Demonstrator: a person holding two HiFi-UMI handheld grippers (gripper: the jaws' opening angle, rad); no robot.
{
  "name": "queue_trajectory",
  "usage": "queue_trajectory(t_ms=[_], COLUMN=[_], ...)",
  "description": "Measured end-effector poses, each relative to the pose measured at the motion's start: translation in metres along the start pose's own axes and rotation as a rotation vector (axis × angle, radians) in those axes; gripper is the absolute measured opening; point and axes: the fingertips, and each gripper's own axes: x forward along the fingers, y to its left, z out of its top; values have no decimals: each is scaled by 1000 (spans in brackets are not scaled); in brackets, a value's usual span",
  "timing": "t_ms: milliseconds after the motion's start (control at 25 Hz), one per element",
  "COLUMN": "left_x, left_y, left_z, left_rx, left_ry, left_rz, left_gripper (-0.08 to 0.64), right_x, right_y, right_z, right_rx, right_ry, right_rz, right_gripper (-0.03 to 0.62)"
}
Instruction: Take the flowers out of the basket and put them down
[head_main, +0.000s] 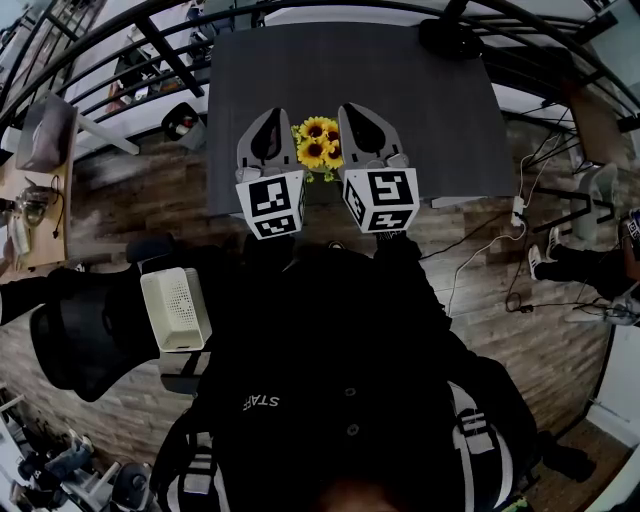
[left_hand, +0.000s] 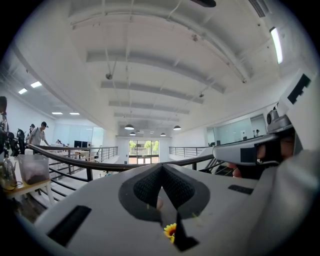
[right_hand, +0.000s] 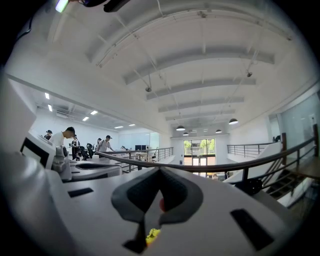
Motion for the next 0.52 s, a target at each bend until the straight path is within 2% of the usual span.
queue_trajectory(t_ms=[520], left_x=[-2], left_y=[2], left_z=[-7], left_rx=[-18], left_ry=[21], left_rz=[-13], left_gripper=[1], right_x=[1], right_y=[4], right_z=[-2], right_rx=[-3], right_ry=[0], right_rz=[-7], right_gripper=[11])
